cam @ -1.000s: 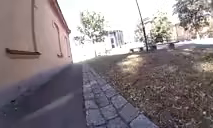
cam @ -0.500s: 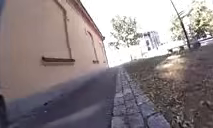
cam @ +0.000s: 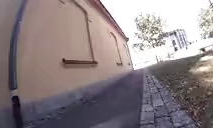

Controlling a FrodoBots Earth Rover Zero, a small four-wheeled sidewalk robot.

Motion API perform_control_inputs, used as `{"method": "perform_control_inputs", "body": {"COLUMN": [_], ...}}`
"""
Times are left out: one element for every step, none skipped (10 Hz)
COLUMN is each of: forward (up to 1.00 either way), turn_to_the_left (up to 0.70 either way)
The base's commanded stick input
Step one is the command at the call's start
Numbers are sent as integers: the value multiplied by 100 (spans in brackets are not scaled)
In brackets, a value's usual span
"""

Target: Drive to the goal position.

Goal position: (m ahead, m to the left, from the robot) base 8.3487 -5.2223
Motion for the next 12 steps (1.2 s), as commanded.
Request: {"method": "perform_control_inputs", "body": {"forward": [70, 70, 70, 70, 70, 70, 70, 70, 70, 70, 70, 70], "turn_to_the_left": [0, 0, 0, 0, 0, 0, 0, 0, 0, 0, 0, 0]}}
